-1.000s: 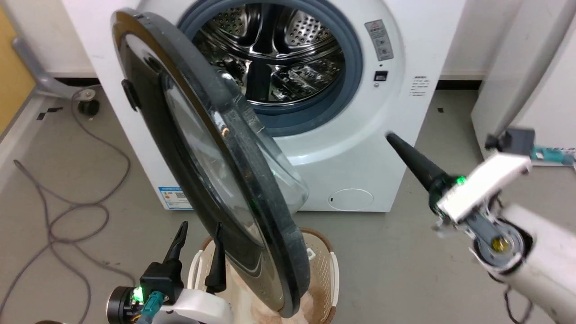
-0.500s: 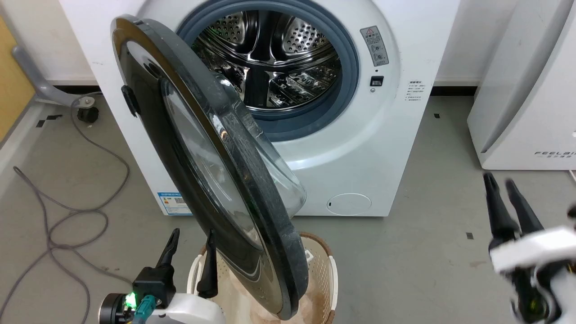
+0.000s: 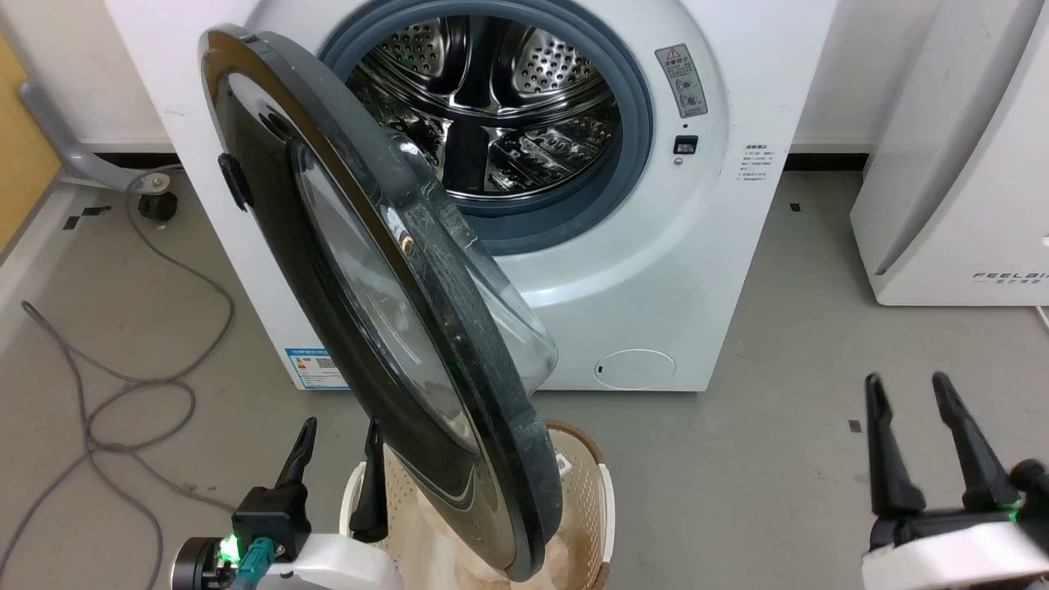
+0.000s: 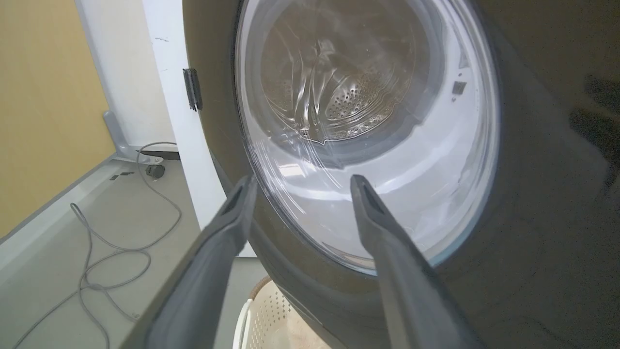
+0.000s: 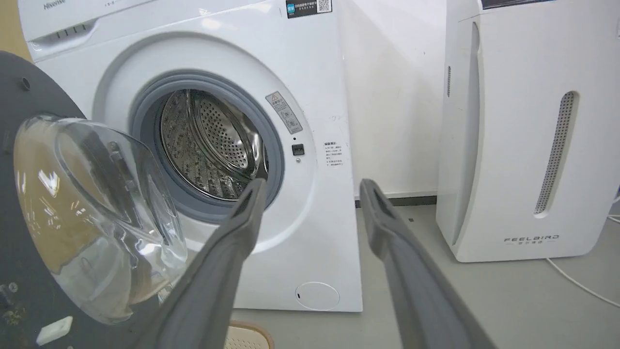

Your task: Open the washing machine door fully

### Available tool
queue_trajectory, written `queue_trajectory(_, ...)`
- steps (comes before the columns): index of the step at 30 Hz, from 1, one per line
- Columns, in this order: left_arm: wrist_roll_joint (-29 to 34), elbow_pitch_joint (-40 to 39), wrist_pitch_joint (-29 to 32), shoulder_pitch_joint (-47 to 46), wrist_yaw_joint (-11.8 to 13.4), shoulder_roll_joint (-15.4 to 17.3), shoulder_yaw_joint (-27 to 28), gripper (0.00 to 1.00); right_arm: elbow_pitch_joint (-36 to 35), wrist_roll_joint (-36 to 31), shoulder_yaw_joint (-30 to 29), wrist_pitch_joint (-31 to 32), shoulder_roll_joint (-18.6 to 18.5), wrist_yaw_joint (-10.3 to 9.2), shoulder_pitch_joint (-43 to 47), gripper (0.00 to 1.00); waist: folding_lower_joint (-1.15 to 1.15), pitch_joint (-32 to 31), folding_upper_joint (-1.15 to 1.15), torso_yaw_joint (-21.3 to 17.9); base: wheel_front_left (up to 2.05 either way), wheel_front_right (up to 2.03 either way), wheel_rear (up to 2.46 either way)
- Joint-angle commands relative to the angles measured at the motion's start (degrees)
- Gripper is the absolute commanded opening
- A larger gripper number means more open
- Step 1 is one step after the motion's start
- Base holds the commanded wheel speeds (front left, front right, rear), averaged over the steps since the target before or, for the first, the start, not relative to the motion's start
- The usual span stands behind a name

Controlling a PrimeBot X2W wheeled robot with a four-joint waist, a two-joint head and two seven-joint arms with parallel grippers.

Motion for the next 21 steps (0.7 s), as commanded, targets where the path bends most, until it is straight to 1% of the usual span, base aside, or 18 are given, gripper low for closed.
queue_trajectory(1,0.4,0.1,-0.3,0.2,-0.1,0.3,0.1,1.0,-1.6,-2.5,0.4,1.0,0.4,0.05,1.8,1.0,0.0,0.1,0.0,0.0,0.0,0.0,0.0)
queue_trajectory(4,0.4,0.4,-0.3,0.1,-0.3,0.3,0.0,1.0,-3.0,-5.2,1.3,2.5,0.5,0.05,3.8,1.0,0.0,0.1,0.0,0.0,0.0,0.0,0.0)
queue_trajectory(7,0.5,0.7,-0.3,0.2,-0.5,0.4,0.0,1.0,-2.5,-6.1,1.8,3.5,0.5,0.05,5.4,1.0,0.0,0.1,0.0,0.1,0.0,0.0,0.0)
queue_trajectory(12,0.7,1.4,-0.3,0.4,-1.0,0.5,-0.4,1.0,0.1,-5.2,2.1,3.2,0.5,0.05,6.4,1.0,0.0,-0.1,0.0,0.2,0.0,0.0,0.0)
queue_trajectory(13,0.6,1.5,-0.3,0.3,-1.0,0.5,-0.4,0.91,0.5,-5.2,2.0,3.0,0.5,0.05,6.3,1.0,0.0,-0.1,0.0,0.2,0.0,0.0,0.0)
queue_trajectory(14,0.6,1.6,-0.3,0.3,-1.1,0.5,-0.4,0.42,0.9,-5.3,2.0,2.8,0.5,0.05,6.2,1.0,0.0,-0.1,0.0,0.2,0.0,0.0,0.0)
queue_trajectory(15,0.5,1.8,-0.3,0.4,-1.2,0.5,-0.4,0.07,1.2,-5.3,2.0,2.6,0.5,0.05,6.1,1.0,0.0,-0.1,0.0,0.2,0.0,0.0,0.0)
queue_trajectory(16,0.4,1.9,-0.3,0.4,-1.3,0.5,-0.5,0.0,1.4,-5.3,2.0,2.4,0.5,0.05,6.0,1.0,0.0,-0.1,0.0,0.2,0.0,0.0,0.0)
queue_trajectory(21,0.1,2.0,-0.3,0.2,-1.6,0.5,-0.6,0.0,2.2,-5.5,2.2,2.4,0.5,0.05,5.5,1.0,0.0,0.1,0.0,0.3,0.0,0.0,0.0)
